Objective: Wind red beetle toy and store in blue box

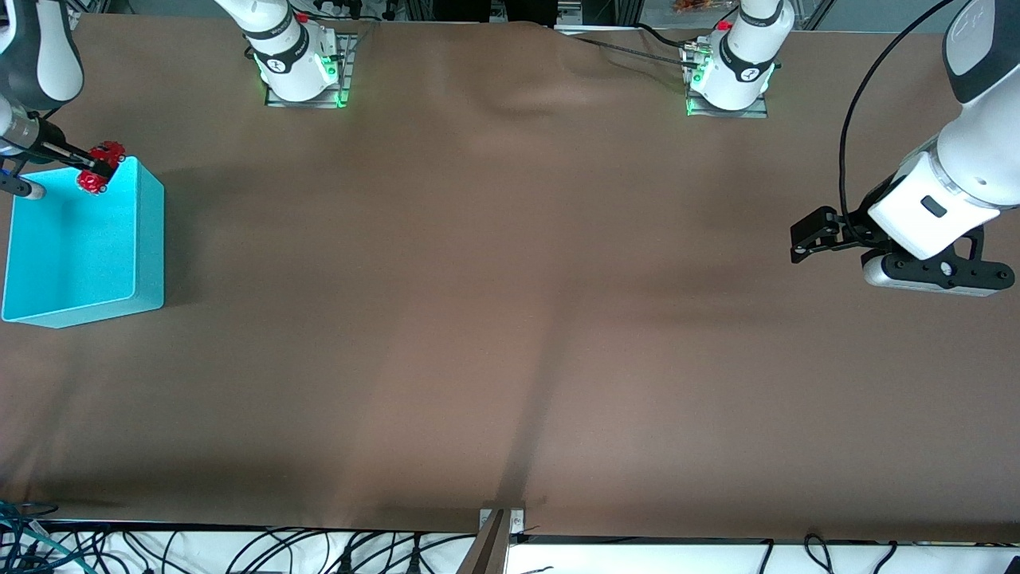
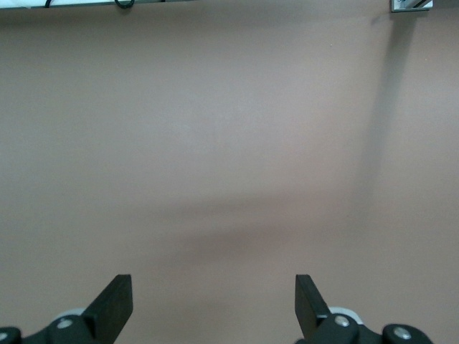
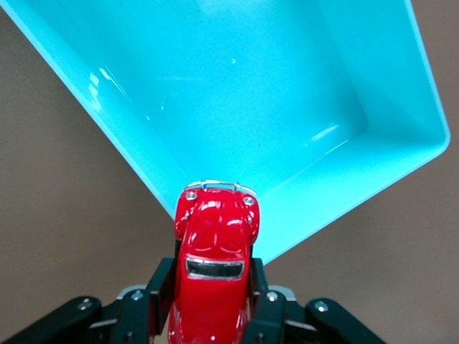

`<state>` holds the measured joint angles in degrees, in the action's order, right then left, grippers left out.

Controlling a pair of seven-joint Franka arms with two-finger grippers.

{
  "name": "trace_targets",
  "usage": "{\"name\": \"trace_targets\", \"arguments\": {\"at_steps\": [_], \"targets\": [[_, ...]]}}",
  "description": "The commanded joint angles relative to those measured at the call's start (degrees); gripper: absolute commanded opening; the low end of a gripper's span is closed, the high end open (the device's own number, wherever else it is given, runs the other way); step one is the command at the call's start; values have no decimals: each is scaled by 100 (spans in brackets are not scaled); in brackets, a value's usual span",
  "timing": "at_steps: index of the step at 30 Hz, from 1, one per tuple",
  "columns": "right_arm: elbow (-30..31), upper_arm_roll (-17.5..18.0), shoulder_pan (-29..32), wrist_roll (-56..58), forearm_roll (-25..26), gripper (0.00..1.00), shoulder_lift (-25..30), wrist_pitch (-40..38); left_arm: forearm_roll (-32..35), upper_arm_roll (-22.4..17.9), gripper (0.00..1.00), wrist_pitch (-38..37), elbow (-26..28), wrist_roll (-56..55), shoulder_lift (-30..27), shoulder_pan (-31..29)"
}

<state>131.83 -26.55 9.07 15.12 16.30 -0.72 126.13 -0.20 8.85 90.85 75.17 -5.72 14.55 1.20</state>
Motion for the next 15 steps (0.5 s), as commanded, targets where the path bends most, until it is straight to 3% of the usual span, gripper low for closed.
{"name": "trace_targets", "arguments": {"at_steps": [1, 15], "targets": [[-158, 18, 86, 193, 40, 0, -367, 244, -7, -6, 100, -103, -81, 115, -31, 3], [-465, 62, 86, 193, 13, 0, -1106, 605, -7, -6, 100, -103, -81, 115, -22, 3]]}}
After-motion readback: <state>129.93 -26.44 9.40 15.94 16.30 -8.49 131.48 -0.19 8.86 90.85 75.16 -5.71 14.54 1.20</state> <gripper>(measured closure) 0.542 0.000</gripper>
